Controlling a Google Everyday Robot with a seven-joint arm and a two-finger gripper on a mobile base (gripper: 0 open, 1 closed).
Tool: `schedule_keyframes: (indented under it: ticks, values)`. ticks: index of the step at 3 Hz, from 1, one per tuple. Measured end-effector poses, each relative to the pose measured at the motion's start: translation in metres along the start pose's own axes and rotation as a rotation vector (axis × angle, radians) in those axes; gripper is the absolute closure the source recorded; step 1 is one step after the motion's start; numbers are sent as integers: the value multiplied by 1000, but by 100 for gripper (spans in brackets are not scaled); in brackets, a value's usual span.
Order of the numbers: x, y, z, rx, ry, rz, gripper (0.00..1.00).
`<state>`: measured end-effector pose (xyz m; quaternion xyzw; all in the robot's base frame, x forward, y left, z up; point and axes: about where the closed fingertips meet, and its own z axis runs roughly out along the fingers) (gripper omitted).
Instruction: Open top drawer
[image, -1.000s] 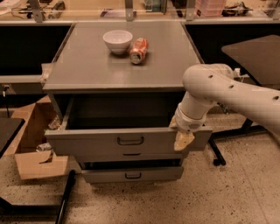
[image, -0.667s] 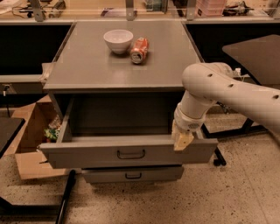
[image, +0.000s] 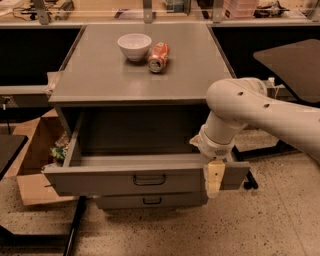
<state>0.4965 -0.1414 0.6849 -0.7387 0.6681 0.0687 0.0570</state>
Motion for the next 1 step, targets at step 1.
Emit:
schedule_keyframes:
  ticks: [1]
  values:
    - [0, 0, 0, 0, 0, 0, 0]
